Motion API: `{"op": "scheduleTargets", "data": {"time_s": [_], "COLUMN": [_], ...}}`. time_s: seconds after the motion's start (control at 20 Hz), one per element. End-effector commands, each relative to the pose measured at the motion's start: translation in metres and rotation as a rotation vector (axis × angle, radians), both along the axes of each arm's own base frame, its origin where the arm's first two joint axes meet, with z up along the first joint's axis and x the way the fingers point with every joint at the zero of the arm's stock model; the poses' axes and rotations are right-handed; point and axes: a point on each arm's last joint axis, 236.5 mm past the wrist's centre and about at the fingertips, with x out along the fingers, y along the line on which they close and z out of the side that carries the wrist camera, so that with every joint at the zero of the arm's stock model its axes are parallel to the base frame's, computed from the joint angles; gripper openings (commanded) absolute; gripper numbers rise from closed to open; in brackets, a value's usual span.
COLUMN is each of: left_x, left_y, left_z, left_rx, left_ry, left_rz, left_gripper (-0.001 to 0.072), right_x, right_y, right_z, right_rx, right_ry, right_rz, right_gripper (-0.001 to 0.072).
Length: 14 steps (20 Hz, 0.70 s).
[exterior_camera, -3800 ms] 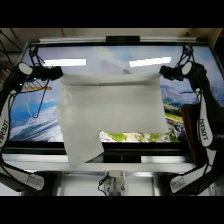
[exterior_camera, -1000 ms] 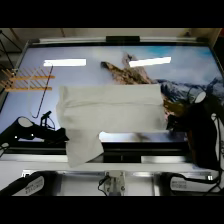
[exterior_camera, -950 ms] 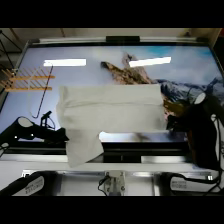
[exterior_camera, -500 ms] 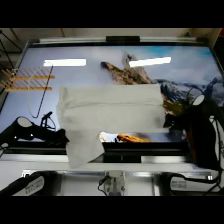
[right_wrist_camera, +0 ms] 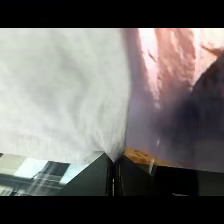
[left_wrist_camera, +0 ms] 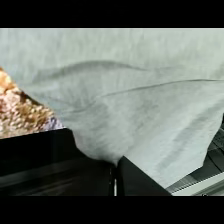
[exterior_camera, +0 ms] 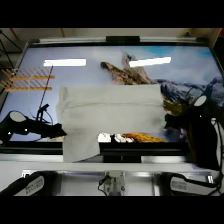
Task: Fold the shirts.
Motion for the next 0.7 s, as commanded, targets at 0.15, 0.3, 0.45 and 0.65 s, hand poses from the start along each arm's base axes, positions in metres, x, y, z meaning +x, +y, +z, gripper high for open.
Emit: {"op": "scheduleTargets", "data": {"time_s": [0.15,0.3,0.45,0.65], "left_x": [0.091,0.143,0.187,0.233], "left_y": [0.017,0.027,0.034,0.04], "left_z": [0.088,0.114,0.112,0.071], "left_rx": [0.059,0.076,0.076,0.055], "left_ry": [-0.32,-0.4,-0.407,-0.325], "left_rz": [-0.027,-0.006,0.005,0.049], "left_gripper": [0.0038,0.0038,0.0038,0.0039], "right_x": [0.093,0.159,0.216,0.251], "right_y": [-0.007,0.001,-0.008,-0.006], "right_z": [0.077,0.097,0.102,0.071], "right_rx": [-0.081,-0.206,-0.311,-0.276], "right_ry": [-0.413,-0.598,-0.665,-0.602], "right_rz": [0.048,0.085,0.047,0.024], "right_gripper": [0.0073,0.0072,0.0073,0.0073]}}
